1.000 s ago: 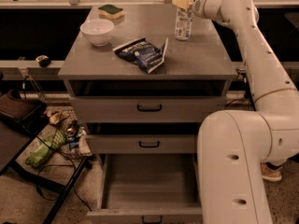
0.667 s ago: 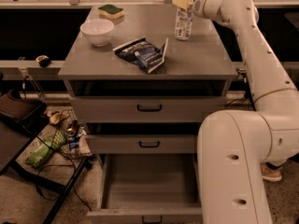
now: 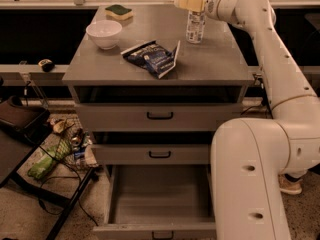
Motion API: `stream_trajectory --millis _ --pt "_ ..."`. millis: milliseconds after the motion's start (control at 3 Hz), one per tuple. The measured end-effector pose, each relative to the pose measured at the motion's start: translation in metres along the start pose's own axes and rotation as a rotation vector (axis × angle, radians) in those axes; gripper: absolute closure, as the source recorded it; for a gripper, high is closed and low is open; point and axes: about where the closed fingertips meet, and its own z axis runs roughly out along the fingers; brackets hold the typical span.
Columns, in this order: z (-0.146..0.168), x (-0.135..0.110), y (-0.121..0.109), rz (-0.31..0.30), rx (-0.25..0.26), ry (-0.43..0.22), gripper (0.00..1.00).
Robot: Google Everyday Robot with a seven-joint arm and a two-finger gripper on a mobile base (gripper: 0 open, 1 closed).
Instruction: Pick blue plastic bottle from bottom drawer and place on counter
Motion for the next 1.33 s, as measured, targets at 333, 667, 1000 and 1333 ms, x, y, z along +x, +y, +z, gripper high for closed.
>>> stream_trajectory --millis 333,667,1000,1333 --pt "0.0 0.0 0.0 0.0 0.0 0.0 0.0" --pt "-0.005 -0.002 0.006 -0.025 -0.029 0.024 0.0" --pt "-0.042 -0.033 0.009 -0.123 -0.045 0.061 0.0" --pt "-0.096 -0.074 0.017 -0.267 -0.067 0.105 0.0"
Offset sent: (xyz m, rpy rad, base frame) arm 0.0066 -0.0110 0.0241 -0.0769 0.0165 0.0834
